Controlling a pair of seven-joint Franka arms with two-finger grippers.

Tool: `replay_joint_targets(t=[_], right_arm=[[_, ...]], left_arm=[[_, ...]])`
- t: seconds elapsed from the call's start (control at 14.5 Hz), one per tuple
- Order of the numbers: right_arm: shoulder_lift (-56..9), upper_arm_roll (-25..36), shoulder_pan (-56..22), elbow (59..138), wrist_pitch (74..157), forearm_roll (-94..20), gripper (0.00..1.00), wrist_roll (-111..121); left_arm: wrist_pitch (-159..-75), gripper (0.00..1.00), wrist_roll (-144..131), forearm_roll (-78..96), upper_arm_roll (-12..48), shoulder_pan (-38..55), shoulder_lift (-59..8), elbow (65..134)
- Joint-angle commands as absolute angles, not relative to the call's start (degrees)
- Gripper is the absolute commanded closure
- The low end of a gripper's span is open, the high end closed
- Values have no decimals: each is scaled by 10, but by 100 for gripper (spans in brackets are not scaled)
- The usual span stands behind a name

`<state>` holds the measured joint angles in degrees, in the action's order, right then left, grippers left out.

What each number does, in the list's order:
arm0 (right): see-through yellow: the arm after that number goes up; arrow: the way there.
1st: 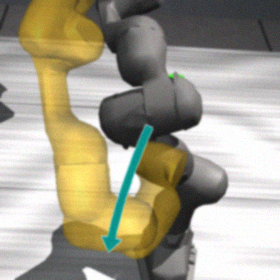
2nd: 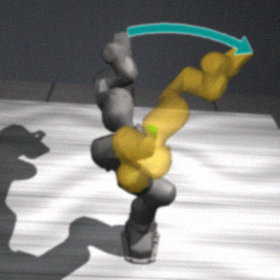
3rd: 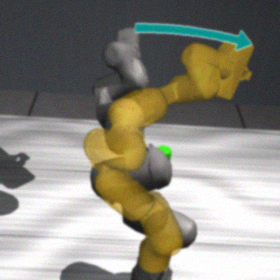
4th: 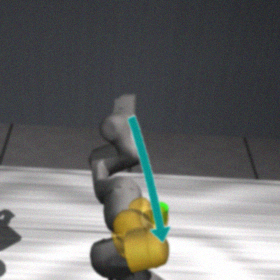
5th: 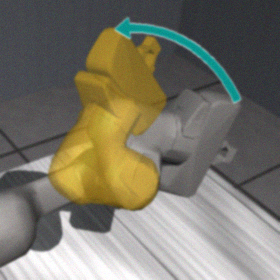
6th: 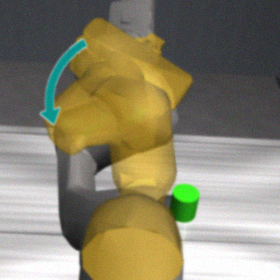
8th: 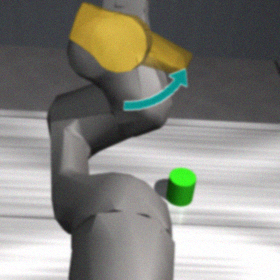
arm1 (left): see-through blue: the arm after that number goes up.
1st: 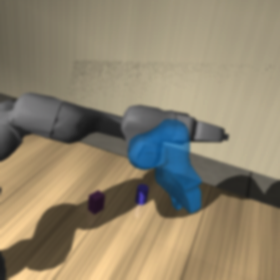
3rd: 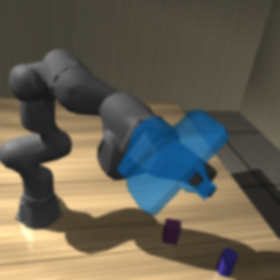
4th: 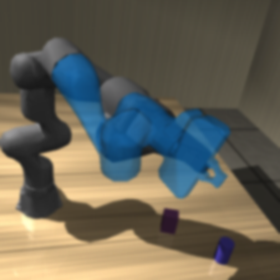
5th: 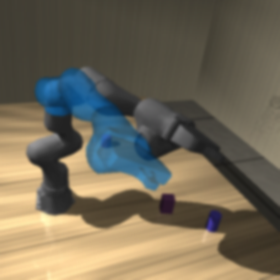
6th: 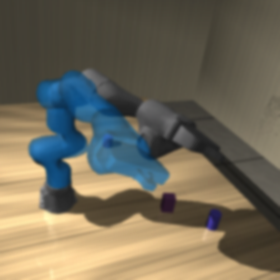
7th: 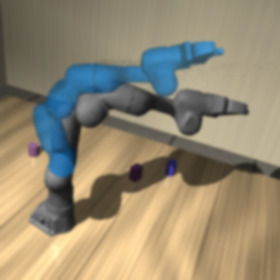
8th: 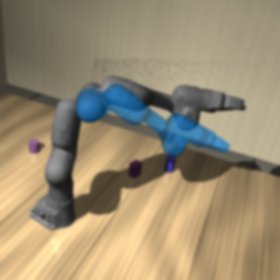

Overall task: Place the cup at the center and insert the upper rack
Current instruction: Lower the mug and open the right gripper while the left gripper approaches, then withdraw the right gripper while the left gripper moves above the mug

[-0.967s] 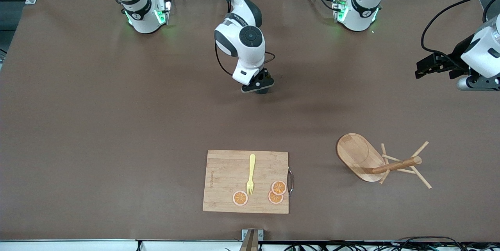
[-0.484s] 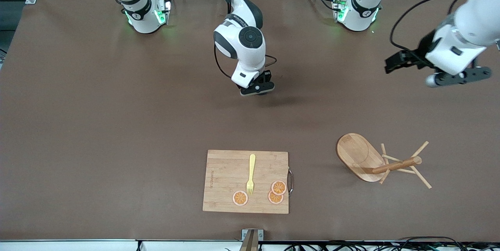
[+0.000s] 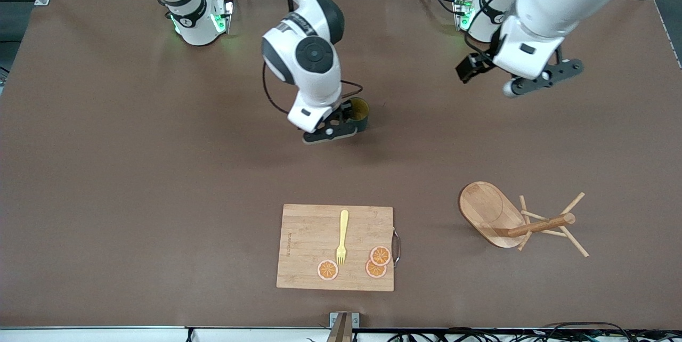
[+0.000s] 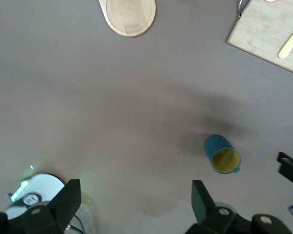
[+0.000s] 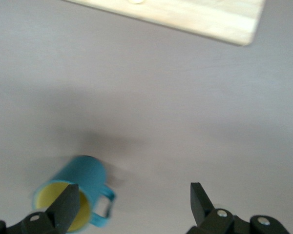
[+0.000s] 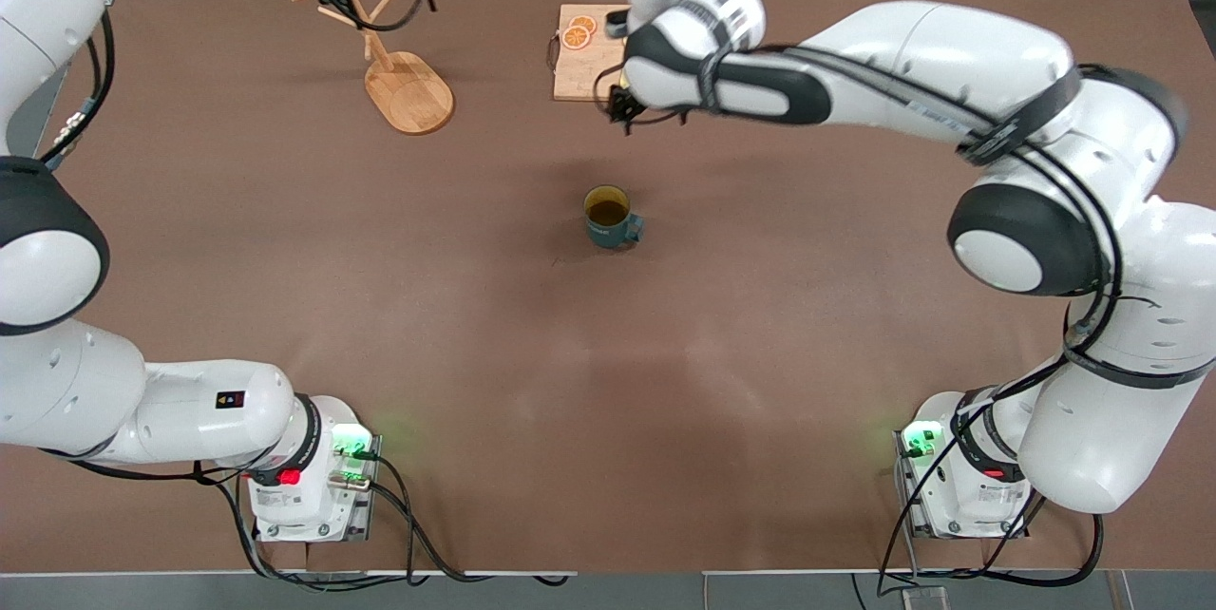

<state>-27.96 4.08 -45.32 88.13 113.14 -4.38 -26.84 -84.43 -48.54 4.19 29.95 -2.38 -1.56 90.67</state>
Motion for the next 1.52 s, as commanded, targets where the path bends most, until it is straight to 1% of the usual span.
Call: replay_joint_targets(t=[0.0, 0.21, 0.28, 0.48, 0.69, 0.76, 0.97, 1.11, 1.24, 1.31, 1.45], right_arm=[[-248, 30, -384, 892, 1090, -45, 0, -172], [-219, 31, -291, 892, 1040, -44, 0, -22], [-208, 32, -258, 892, 1028, -44, 0, 25], [-186, 33, -164, 875, 999, -34, 0, 155], [-187, 33, -79, 838, 976, -33, 0, 270], [-186, 34, -56, 829, 970, -30, 0, 303], [-177, 38, -22, 818, 949, -16, 0, 287], [-171, 47, -14, 817, 941, -16, 0, 200], [-164, 50, -9, 802, 905, -13, 0, 172], [-164, 57, -8, 782, 896, -3, 0, 172], [-165, 61, -8, 768, 879, 7, 0, 171]], left_arm=[[-870, 0, -565, 47, 350, -28, -11, 923], [-925, 0, -704, 37, 395, -18, -26, 932], [-938, 0, -732, 28, 400, -5, -39, 932], [-960, 0, -839, -38, 401, 73, -82, 926], [-987, 0, -980, -135, 401, 168, -147, 921], [-998, 0, -1025, -167, 401, 204, -175, 909], [-1005, 0, -1142, -279, 396, 307, -266, 857], [-1005, 0, -1208, -359, 393, 364, -314, 850], [-1002, 0, -1275, -427, 379, 417, -358, 845], [-1002, 0, -1299, -445, 361, 450, -373, 845], [-1002, 0, -1340, -465, 283, 537, -409, 842]])
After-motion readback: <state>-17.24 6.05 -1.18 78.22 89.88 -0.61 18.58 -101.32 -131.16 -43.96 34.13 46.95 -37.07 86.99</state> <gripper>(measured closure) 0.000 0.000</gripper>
